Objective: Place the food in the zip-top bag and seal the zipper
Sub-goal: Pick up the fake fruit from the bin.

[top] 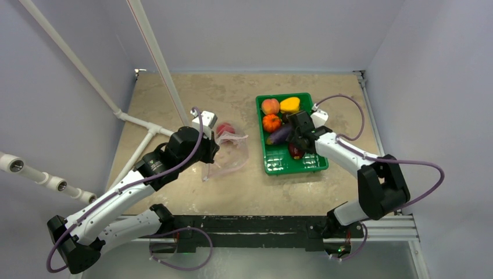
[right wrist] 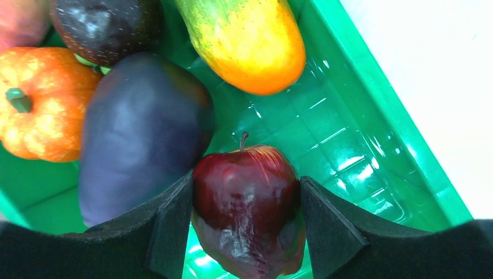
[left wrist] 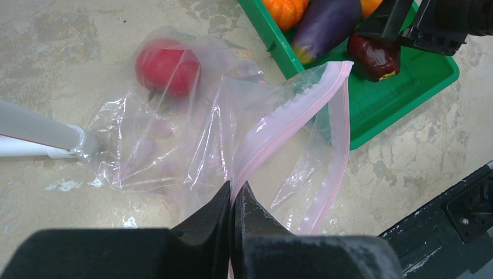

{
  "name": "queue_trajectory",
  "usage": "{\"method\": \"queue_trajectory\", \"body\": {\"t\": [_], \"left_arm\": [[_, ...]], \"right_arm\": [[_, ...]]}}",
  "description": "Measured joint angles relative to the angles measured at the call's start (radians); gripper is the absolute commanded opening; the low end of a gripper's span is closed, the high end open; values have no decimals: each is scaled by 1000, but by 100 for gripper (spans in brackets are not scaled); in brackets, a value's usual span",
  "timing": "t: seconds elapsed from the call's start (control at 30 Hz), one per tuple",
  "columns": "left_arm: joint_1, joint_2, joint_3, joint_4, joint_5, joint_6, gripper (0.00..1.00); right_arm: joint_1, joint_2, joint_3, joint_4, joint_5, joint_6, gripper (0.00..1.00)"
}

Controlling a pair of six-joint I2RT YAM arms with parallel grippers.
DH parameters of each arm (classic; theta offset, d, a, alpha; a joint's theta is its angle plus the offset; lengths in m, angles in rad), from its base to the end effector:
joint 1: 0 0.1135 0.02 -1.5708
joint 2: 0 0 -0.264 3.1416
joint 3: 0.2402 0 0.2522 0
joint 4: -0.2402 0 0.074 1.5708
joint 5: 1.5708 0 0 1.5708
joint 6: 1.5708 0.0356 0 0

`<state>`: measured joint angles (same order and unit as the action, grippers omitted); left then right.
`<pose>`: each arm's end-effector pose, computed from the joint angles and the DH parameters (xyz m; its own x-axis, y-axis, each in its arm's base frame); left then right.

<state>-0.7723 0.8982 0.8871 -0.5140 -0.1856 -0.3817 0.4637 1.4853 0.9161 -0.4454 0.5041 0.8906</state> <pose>0.1446 -0.1317 0.3226 -0.5461 0.0209 -0.8375 0.3966 0.8870 -0.2365 0.2686 0.1151 0.2057 -0.6049 0.4586 -0.6510 0.4877 0.8596 0.1525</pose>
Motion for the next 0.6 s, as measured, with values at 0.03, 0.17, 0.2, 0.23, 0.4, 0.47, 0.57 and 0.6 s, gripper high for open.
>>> {"method": "queue_trajectory", "body": {"t": [0.03, 0.17, 0.2, 0.23, 0.4, 0.47, 0.57, 0.6], "left_arm": [[0, 0, 0, 0, 0, 0, 0], [0, 0, 0, 0, 0, 0, 0], [0, 0, 0, 0, 0, 0, 0], [0, 0, 0, 0, 0, 0, 0], [0, 0, 0, 0, 0, 0, 0], [2, 0, 0, 0, 0, 0, 0], [3, 0, 0, 0, 0, 0, 0], [4, 0, 0, 0, 0, 0, 0]], "right_arm": [[0, -10, -1, -2, -4, -2, 0], [1, -76, -1, -6, -28, -15, 0], [2, -99, 0, -6, -33, -20, 0], [3, -120, 0, -6, -39, -23, 0], [13, -212, 2, -5, -88, -56, 0], [18, -239, 8, -2, -116, -72, 0], [34, -278, 31, 6, -171, -103, 0], [41, -289, 41, 9, -187, -111, 0]]}}
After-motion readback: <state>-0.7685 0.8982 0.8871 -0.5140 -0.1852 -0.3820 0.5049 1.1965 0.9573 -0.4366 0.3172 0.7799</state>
